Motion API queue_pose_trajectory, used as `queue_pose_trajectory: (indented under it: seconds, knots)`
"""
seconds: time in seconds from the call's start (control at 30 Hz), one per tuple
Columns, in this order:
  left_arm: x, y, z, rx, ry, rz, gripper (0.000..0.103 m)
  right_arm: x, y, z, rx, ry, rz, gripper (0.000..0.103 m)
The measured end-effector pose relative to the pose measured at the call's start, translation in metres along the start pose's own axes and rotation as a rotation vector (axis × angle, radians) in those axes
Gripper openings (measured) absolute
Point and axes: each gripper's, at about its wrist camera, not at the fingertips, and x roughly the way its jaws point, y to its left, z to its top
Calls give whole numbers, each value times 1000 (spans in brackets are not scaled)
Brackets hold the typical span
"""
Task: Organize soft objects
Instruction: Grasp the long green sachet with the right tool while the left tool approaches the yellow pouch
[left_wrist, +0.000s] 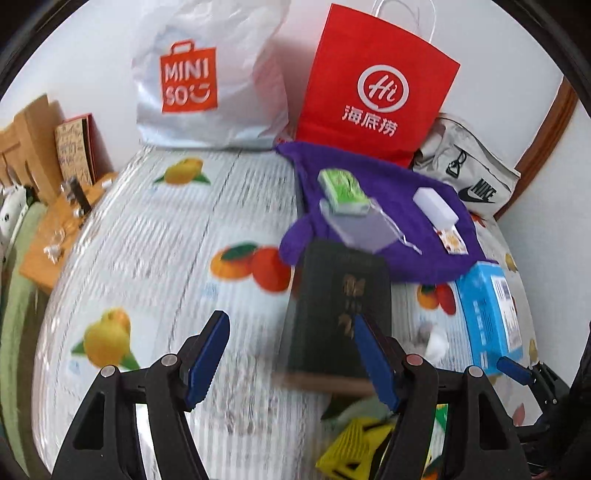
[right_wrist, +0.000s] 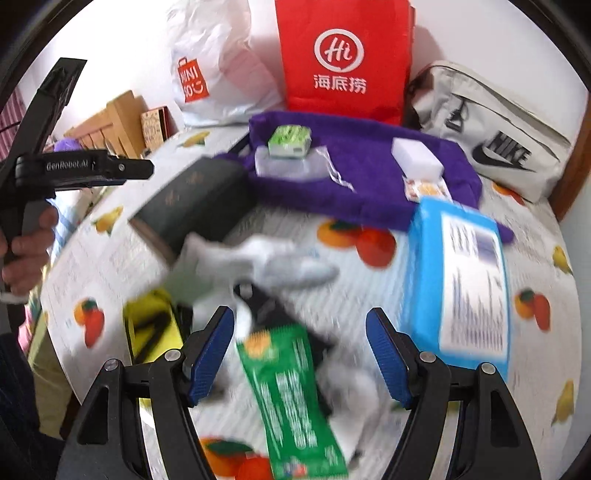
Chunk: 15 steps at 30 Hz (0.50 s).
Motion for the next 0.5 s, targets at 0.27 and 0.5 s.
queue_pose_trajectory:
  seconds: [0.27,0.5]
  knots:
    - [0,-2,-45,-16,40,-50,68,-16,13,-55,-74,-44,-3,72]
    - [-6,-3,-69,-6,52,-49,68,8,26,-58,-185,-40,-27,68]
